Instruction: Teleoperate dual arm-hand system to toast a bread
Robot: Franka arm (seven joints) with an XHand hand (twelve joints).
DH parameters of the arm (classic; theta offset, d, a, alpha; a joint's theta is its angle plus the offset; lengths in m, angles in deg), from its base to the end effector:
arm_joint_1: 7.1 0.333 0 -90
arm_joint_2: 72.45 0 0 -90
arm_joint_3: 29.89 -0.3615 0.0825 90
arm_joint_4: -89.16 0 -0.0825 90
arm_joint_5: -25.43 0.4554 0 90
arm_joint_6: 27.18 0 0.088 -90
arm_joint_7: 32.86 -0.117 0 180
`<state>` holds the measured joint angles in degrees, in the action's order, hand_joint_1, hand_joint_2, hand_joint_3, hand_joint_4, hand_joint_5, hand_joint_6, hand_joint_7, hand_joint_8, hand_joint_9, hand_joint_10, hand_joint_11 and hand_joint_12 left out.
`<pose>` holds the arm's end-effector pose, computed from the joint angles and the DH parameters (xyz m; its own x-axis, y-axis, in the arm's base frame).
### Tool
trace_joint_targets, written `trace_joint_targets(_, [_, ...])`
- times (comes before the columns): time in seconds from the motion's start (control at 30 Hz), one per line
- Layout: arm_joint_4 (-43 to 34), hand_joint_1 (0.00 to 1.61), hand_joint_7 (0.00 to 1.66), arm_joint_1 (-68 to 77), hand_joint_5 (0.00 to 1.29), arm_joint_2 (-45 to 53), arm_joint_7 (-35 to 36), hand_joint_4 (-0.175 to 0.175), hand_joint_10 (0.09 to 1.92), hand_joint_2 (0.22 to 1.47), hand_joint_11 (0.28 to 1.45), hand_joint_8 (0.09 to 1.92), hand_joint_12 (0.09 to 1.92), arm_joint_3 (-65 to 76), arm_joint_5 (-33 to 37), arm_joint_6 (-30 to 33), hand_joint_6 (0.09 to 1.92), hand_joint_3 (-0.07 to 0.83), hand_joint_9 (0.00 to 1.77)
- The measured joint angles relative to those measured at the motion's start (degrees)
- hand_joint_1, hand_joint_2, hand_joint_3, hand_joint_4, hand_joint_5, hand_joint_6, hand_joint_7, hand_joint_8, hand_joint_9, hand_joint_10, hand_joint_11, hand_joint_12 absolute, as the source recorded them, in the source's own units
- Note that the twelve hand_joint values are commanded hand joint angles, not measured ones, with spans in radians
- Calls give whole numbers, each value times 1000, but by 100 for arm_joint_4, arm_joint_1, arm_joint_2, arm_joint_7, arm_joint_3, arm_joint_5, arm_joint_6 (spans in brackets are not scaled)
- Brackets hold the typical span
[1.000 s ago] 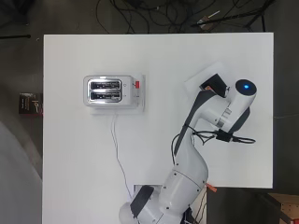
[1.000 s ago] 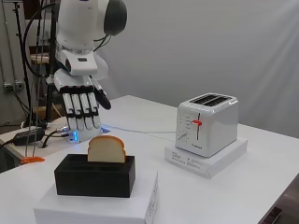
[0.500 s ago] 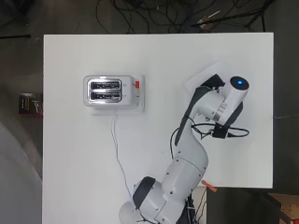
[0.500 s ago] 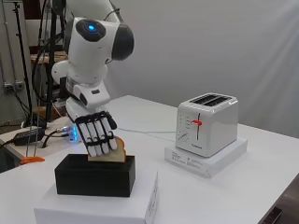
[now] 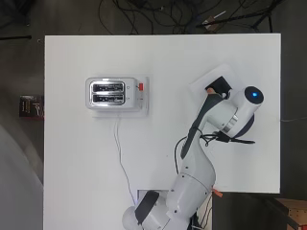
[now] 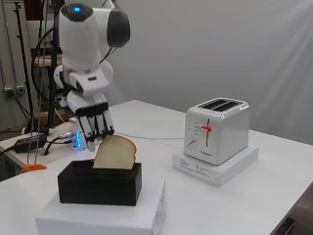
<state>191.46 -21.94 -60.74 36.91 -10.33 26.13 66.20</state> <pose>0.5379 -0.3538 0.4269 0.7927 0.5852 -0.1711 0.5238 -0.7972 -0.3001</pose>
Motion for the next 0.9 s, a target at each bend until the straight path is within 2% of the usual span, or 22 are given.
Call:
trace_joint_targets(0.1, [109,1246,1158,173,743,-565,0,-175,87,1140,722,769,582,-64,-97,100,1251,-1,1483])
trace_joint_targets(0.13, [148,1231,1093,278,684,-693,35,-175,87,1168,692,887,591,-50,-89,142,1312,5,1442])
trace_joint_targets(0.17, [195,835,927,378,534,-811,76,-146,87,1162,642,683,448,-51,-65,175,950,2,1268])
trace_joint_targets(0.2, [222,480,741,429,411,-902,100,-124,87,1132,587,421,280,-89,-48,182,574,-1,1019])
trace_joint_targets(0.23, [221,250,574,455,331,-978,106,-110,87,1101,524,227,154,-181,-48,140,313,-3,780])
trace_joint_targets(0.27, [203,123,466,472,281,-1021,68,-102,87,1083,473,114,87,-307,-91,63,161,-2,622])
trace_joint_targets(0.3, [176,59,406,490,249,-1039,-9,-100,87,1072,441,87,87,-464,-177,-39,87,-2,532])
trace_joint_targets(0.47, [-32,91,329,465,188,-823,-426,-102,87,984,391,87,87,-875,-494,-432,87,-22,416])
trace_joint_targets(0.57, [-123,130,320,363,220,-523,-697,-86,87,970,378,87,87,-596,-568,-624,87,-17,386])
trace_joint_targets(0.73, [-117,205,334,180,254,-74,-700,-67,87,936,368,87,87,-57,-572,-479,87,-18,377])
trace_joint_targets(0.9, [-15,223,325,139,259,40,-674,-68,87,953,363,87,87,-36,-681,-304,87,-3,362])
